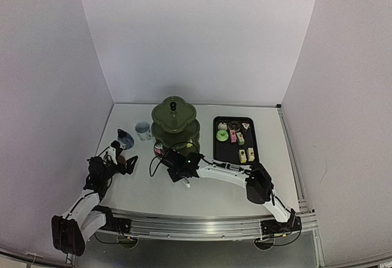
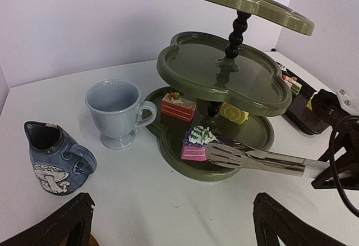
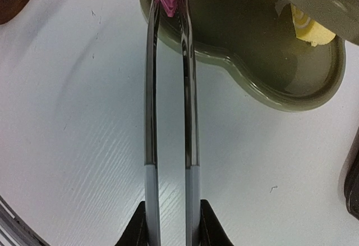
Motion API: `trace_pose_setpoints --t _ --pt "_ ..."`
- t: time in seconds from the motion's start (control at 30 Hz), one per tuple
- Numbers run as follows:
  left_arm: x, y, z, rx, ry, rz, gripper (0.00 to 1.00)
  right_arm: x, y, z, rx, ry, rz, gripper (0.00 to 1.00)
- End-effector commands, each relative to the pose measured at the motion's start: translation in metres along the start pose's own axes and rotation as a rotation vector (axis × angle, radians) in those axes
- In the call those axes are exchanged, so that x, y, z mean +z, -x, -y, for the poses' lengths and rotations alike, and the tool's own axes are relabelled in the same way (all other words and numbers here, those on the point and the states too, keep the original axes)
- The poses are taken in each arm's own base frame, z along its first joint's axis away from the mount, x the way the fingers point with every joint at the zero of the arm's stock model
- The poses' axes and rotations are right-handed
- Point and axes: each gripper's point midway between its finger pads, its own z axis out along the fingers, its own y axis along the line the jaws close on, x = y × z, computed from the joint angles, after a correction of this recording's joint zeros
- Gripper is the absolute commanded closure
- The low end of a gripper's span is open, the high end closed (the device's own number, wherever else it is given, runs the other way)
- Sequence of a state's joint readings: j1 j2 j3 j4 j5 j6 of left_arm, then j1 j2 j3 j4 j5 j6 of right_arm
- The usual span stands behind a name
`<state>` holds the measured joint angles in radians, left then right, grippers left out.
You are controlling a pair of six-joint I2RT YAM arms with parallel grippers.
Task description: Serve the afternoon tea
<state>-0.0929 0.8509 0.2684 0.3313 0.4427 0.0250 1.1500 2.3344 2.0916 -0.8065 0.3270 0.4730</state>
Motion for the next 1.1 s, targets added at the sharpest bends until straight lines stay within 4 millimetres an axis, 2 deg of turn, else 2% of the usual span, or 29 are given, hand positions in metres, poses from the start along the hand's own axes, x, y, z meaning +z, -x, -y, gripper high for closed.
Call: trace_pose_setpoints --t 0.0,0.13,0.3,0.47,0.73,1.07 --pt "-0.001 0.020 0.002 0.026 -0.007 0.045 0.00 0.005 0.030 0.005 0.061 -0.045 0.100 1.00" --pt "-0.002 0.020 0.002 0.027 -0.005 0.043 0.00 0.011 0.027 0.019 0.117 -0.095 0.101 1.00" --pt "-0.001 0.020 0.003 0.029 -0.007 0.046 0.00 0.017 0.021 0.021 0.121 -0.096 0.081 1.00" --pt "-0.001 0.019 0.003 0.029 -0.007 0.043 0.00 0.021 0.017 0.014 0.108 -0.059 0.054 0.86" --pt "-0.001 0.020 0.002 0.029 -0.006 0.044 0.00 0.013 0.017 0.016 0.116 -0.057 0.056 0.70" --pt "-0.001 0.019 0.003 0.031 -0.008 0.042 0.00 -0.005 0.018 0.016 0.113 -0.028 0.058 0.66"
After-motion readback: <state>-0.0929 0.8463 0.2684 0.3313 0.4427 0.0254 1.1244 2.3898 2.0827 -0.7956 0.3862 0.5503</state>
